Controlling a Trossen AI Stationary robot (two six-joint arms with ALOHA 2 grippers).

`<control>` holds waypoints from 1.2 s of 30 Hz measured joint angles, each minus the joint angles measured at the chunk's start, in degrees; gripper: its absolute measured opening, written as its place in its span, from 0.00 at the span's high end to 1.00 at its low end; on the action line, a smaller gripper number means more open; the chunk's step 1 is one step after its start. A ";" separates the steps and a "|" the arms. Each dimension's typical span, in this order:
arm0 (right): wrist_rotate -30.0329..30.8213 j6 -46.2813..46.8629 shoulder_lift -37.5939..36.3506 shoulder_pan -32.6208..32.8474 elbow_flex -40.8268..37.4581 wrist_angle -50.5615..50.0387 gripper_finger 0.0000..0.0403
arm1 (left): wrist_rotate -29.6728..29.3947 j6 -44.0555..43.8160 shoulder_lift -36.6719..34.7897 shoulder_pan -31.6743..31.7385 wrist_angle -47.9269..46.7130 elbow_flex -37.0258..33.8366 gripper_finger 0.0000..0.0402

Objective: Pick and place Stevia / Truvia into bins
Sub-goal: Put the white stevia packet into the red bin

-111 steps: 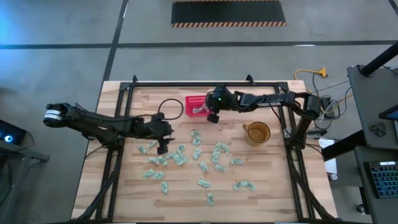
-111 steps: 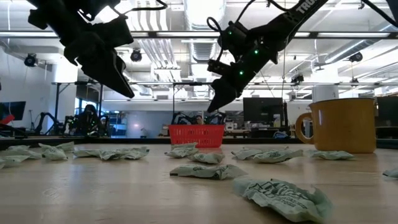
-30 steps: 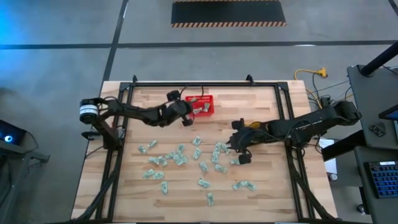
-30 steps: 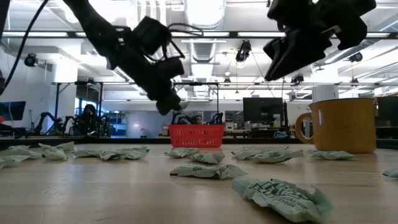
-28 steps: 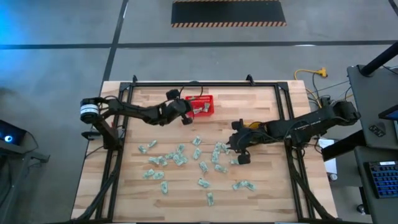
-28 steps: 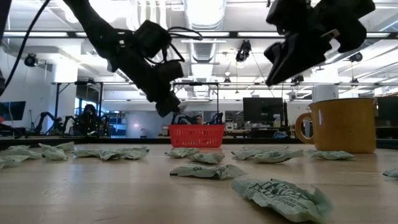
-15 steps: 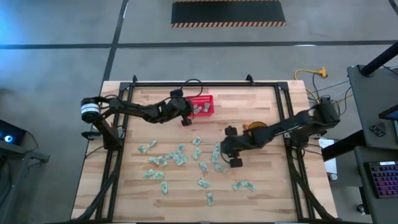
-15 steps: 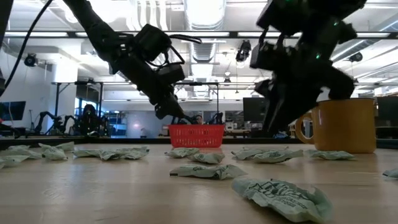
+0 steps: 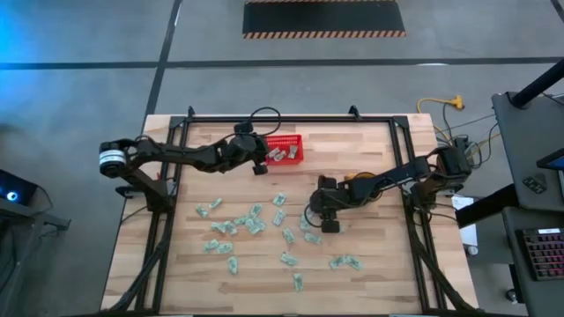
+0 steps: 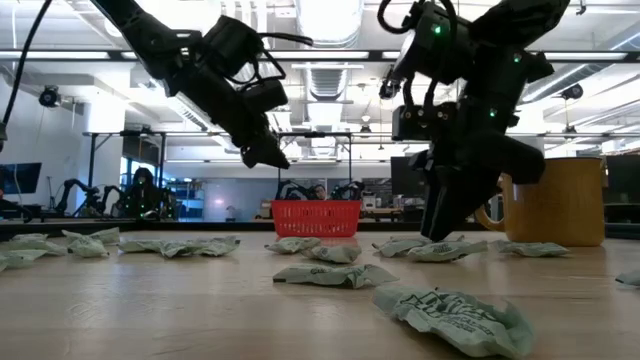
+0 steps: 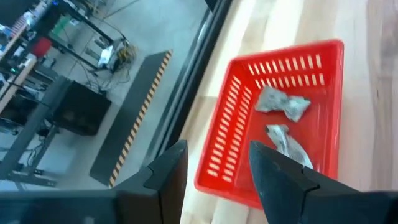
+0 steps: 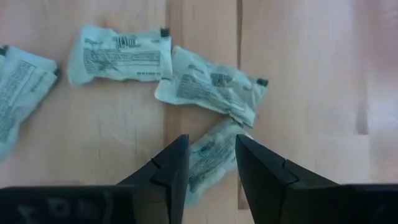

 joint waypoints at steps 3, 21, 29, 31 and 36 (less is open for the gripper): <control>1.76 1.37 -1.10 0.02 0.03 -1.02 0.70 | -0.02 -0.67 -0.62 -0.02 -1.17 -0.17 0.61; 1.64 1.59 1.53 -0.59 -0.37 -0.85 0.75 | 0.00 -1.49 -0.69 -0.06 -2.52 -0.15 0.61; 1.98 -1.42 1.44 -0.63 0.09 -1.10 0.93 | 0.00 -1.51 -0.69 -0.06 -2.88 -0.16 0.61; 2.06 -2.19 1.42 -0.63 0.09 -1.09 0.96 | 0.00 -1.54 -0.70 -0.06 -3.48 -0.15 0.61; 2.32 -3.14 1.20 -0.63 0.17 -1.07 0.98 | 0.00 -1.68 -0.71 -0.06 -4.50 -0.12 0.61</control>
